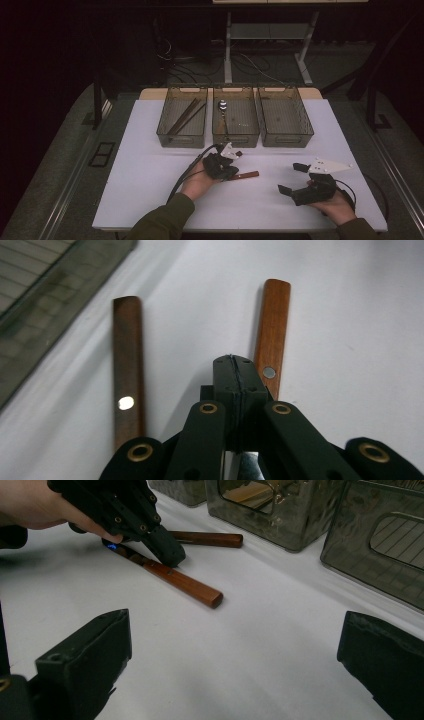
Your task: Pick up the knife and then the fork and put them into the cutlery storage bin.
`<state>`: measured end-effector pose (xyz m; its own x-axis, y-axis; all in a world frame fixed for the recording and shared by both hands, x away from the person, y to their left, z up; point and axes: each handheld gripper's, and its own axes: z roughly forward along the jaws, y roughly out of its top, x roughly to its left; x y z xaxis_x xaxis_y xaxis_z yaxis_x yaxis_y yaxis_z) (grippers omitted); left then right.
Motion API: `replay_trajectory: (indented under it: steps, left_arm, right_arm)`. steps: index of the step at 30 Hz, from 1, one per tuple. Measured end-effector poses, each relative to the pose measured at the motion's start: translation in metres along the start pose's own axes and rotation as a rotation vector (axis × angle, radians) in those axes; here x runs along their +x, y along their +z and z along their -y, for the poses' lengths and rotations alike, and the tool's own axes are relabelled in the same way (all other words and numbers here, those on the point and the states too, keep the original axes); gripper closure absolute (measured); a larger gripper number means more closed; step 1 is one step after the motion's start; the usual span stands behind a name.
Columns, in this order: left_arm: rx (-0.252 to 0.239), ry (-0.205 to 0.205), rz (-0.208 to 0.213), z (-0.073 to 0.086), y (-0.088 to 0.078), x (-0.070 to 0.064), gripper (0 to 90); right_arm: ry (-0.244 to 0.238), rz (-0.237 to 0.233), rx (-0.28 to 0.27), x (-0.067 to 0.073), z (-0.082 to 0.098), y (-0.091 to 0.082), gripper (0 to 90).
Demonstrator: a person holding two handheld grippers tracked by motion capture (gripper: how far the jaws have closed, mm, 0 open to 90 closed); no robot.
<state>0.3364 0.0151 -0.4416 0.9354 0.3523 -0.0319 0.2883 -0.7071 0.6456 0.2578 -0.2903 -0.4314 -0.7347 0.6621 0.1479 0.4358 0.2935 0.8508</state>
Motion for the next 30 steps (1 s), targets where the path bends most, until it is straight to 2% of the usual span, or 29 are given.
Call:
replay_trajectory:
  steps: [4,7,9,10,12,13,14,17,18,20,23,25,30]
  left_arm:
    - [0.006,0.015,0.037,-0.001,0.001,-0.004,89.8]
    - [-0.002,0.012,0.065,-0.002,0.003,-0.01,89.8]
    - [0.013,0.054,0.072,-0.003,0.002,-0.011,89.8]
    - [0.0,0.029,0.083,-0.003,0.004,-0.015,89.8]
    - [0.019,0.041,0.087,-0.003,0.002,-0.017,89.8]
    - [0.018,0.038,0.094,-0.002,0.003,-0.017,89.8]
    - [0.02,0.06,0.095,-0.003,0.002,-0.016,89.7]
    - [0.023,0.068,0.098,-0.002,0.002,-0.016,89.7]
    - [0.017,0.066,0.096,-0.002,0.002,-0.016,89.7]
    - [0.0,0.035,0.09,-0.001,0.001,-0.017,89.6]
    - [-0.056,0.014,0.092,0.0,-0.007,-0.014,86.1]
    - [-0.086,-0.019,0.092,0.004,-0.016,-0.013,81.9]
    - [-0.173,-0.065,0.057,0.02,-0.043,-0.009,68.6]
  right_arm:
    - [0.0,0.001,-0.001,0.0,0.0,0.0,1.2]
    - [0.0,0.001,-0.001,0.0,0.0,0.0,1.2]
    - [0.0,0.001,-0.001,0.0,0.0,0.0,1.2]
    - [-0.001,0.001,-0.001,0.0,0.0,0.0,1.2]
    - [0.0,0.001,-0.001,0.0,0.0,0.0,1.2]
    - [0.0,0.002,-0.001,0.0,0.0,0.0,1.2]
    - [-0.001,0.002,-0.001,0.0,0.0,0.0,1.2]
    - [-0.001,0.001,0.0,0.0,0.0,0.0,1.2]
    - [-0.001,0.001,-0.001,0.0,0.0,0.0,1.2]
    - [-0.002,0.0,0.0,0.0,0.0,0.0,1.2]
    - [0.001,-0.006,-0.002,-0.002,-0.002,-0.001,1.2]
    - [0.0,-0.006,0.02,-0.002,-0.004,-0.001,1.2]
    - [-0.034,-0.024,0.102,-0.002,-0.018,0.003,1.2]
